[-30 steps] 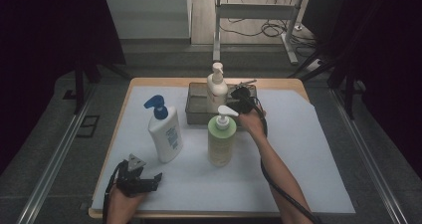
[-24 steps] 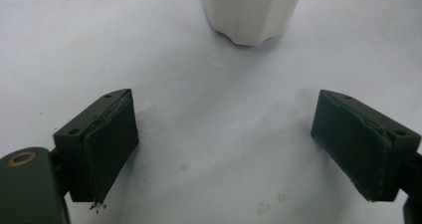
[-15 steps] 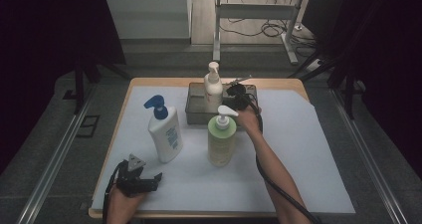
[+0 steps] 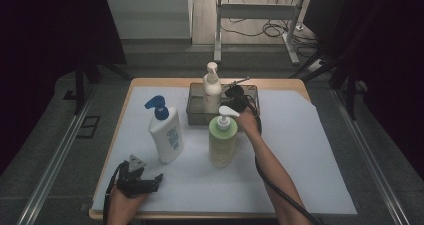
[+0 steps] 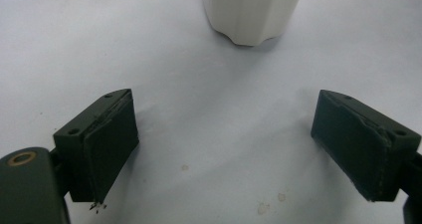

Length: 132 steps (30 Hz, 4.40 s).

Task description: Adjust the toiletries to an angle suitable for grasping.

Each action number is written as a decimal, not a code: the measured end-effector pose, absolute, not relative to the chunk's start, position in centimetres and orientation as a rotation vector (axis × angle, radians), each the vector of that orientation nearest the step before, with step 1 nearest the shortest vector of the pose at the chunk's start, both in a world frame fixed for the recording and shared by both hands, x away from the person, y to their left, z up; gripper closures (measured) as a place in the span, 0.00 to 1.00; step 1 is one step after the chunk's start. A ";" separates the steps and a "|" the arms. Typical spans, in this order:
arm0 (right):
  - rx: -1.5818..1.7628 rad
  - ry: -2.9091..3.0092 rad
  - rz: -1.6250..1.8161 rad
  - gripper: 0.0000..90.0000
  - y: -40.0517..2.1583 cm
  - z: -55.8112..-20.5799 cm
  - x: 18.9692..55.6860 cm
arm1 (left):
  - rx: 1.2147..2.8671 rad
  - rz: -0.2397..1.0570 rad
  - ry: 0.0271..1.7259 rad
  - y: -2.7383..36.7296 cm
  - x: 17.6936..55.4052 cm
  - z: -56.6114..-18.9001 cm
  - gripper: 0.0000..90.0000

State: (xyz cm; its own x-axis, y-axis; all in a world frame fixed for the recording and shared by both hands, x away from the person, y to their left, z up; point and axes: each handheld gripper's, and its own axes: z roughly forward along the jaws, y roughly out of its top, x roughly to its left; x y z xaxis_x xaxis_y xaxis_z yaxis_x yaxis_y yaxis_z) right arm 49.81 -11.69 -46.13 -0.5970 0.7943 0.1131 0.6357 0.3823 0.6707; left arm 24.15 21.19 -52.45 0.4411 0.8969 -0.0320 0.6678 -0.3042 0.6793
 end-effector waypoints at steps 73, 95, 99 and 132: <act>1.175 2.512 1.135 1.00 -7.2 -46.6 50.3 | 2.072 0.475 1.307 21.2 24.1 -52.4 0.12; 1.137 2.528 1.062 0.84 -7.6 -46.8 50.2 | 2.072 0.476 1.307 21.2 24.1 -52.5 0.12; 1.154 2.500 1.065 0.77 -8.4 -46.4 50.1 | 2.072 0.476 1.307 21.2 24.1 -52.5 0.12; 1.041 2.451 1.123 0.33 -12.4 -43.5 46.8 | 2.071 0.479 1.308 21.2 24.1 -52.5 0.12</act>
